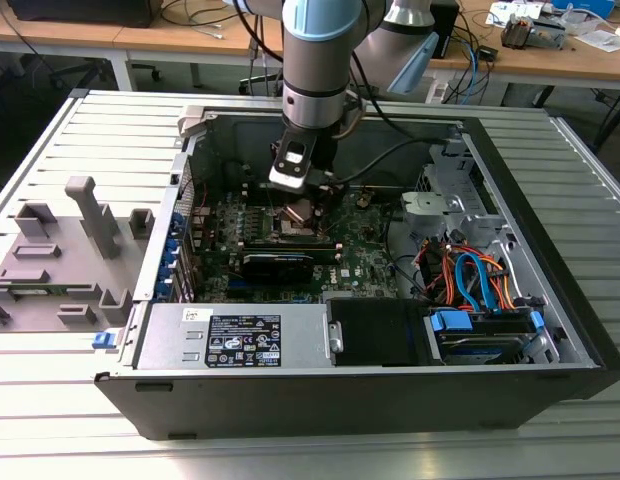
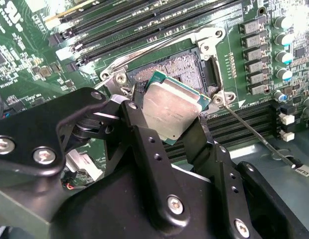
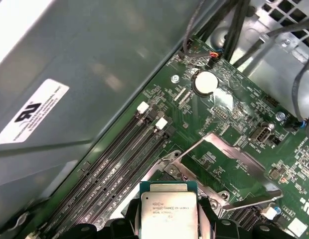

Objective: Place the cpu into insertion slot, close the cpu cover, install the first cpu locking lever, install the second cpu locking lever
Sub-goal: 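Place the cpu into insertion slot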

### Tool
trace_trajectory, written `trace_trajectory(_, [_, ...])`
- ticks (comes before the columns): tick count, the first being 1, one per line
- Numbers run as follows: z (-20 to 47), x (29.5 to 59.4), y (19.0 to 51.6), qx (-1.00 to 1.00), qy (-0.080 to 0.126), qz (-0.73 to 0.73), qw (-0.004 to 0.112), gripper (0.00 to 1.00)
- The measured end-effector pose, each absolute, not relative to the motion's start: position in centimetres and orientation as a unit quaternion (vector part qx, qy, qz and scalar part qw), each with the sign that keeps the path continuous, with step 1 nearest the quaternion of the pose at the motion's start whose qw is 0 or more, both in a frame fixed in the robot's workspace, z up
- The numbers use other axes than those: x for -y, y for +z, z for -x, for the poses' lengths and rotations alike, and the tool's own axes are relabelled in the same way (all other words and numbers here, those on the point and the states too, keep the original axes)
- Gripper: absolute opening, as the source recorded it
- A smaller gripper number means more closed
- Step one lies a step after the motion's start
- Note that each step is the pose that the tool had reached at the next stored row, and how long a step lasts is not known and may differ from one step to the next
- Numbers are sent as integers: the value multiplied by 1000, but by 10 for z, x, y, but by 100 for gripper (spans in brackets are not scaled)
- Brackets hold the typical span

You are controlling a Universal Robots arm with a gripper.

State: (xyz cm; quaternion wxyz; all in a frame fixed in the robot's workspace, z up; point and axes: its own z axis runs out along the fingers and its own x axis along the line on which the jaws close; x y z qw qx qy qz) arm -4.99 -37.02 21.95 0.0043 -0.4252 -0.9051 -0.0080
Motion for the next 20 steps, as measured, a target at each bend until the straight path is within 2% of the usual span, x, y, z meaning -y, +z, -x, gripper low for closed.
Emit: trace_trajectory(20, [51, 370, 219, 876, -8, 483, 4, 55])
